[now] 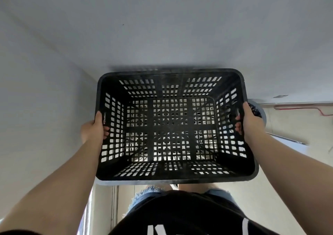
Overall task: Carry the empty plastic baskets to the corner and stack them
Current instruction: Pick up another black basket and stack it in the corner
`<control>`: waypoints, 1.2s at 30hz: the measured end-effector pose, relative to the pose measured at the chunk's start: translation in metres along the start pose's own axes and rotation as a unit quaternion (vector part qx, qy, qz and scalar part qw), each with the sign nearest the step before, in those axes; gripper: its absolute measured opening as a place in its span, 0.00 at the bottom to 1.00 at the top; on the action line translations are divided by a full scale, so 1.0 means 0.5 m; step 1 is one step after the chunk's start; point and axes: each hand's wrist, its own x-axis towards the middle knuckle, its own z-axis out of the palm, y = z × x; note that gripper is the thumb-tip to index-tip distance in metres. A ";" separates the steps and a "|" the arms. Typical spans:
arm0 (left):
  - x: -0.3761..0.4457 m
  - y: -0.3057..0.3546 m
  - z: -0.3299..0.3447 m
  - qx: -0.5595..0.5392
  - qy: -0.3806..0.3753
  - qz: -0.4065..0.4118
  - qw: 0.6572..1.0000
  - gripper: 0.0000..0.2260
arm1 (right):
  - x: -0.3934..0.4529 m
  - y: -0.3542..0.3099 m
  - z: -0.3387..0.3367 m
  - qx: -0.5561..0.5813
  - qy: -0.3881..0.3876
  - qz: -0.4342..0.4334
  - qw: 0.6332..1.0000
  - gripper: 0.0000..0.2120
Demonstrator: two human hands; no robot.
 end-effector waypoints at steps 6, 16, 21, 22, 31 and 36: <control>-0.002 -0.002 0.003 0.005 -0.001 0.003 1.000 0.23 | -0.003 -0.001 -0.003 0.013 0.002 0.005 1.000 0.25; -0.004 -0.007 0.001 -0.031 -0.018 -0.005 0.999 0.21 | 0.006 -0.007 -0.005 0.011 -0.008 -0.008 1.000 0.25; 0.000 0.005 0.005 -0.049 -0.037 -0.034 0.998 0.18 | 0.016 -0.004 -0.006 -0.017 -0.022 -0.012 1.000 0.25; 0.000 0.003 0.004 -0.048 -0.040 -0.033 0.997 0.18 | 0.017 -0.003 -0.007 -0.023 -0.027 -0.014 0.999 0.25; -0.014 -0.042 -0.026 0.024 -0.066 0.046 0.996 0.23 | 0.011 0.029 -0.023 -0.115 -0.041 -0.114 0.986 0.22; -0.015 -0.042 -0.033 0.022 -0.060 0.052 0.997 0.22 | 0.006 0.018 -0.019 -0.099 -0.062 -0.102 0.988 0.20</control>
